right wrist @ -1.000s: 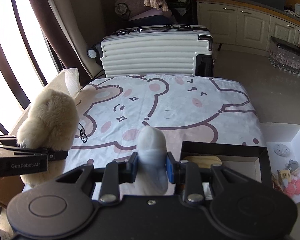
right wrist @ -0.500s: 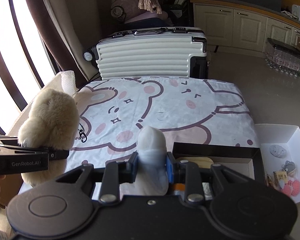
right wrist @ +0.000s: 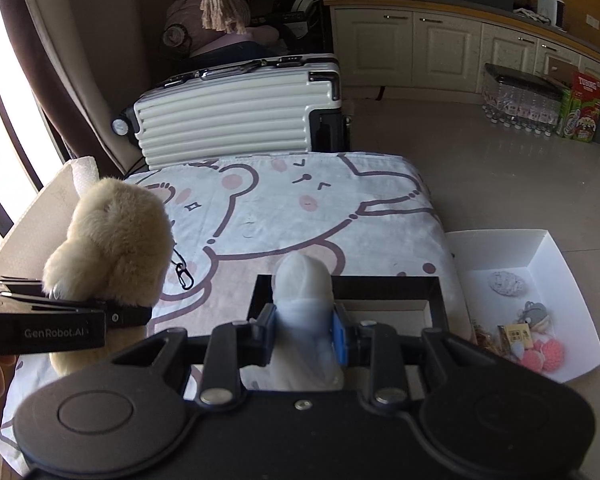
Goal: Organize objects
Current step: 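Lift and carry the teddy bear with both tools over the black box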
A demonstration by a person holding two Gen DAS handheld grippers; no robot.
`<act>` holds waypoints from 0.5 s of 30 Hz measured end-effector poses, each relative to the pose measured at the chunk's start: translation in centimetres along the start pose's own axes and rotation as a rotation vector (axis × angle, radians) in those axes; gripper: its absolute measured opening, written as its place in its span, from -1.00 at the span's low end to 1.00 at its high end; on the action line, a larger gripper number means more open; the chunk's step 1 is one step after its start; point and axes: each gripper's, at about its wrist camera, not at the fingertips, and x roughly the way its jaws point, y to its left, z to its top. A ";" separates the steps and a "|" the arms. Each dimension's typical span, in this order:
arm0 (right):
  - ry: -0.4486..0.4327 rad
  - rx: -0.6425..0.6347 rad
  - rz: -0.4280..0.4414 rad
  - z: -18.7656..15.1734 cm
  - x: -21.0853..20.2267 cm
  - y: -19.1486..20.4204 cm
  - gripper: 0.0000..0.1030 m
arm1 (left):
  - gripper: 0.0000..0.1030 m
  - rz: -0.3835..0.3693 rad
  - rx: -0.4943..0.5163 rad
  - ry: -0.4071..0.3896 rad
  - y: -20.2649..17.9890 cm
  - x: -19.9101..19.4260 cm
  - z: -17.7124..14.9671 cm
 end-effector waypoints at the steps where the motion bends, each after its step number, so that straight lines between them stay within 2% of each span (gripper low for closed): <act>1: -0.001 0.004 -0.005 -0.1 -0.1 -0.4 -0.43 | -0.15 -0.006 0.006 0.002 -0.4 0.2 0.1; 9: -0.008 0.031 -0.030 -0.7 -0.6 -3.2 -0.43 | -0.15 -0.044 0.051 0.009 -3.5 1.7 0.2; 15: -0.019 0.064 -0.058 -1.2 -1.2 -5.1 -0.43 | -0.15 -0.108 0.105 0.035 -6.0 2.7 -0.1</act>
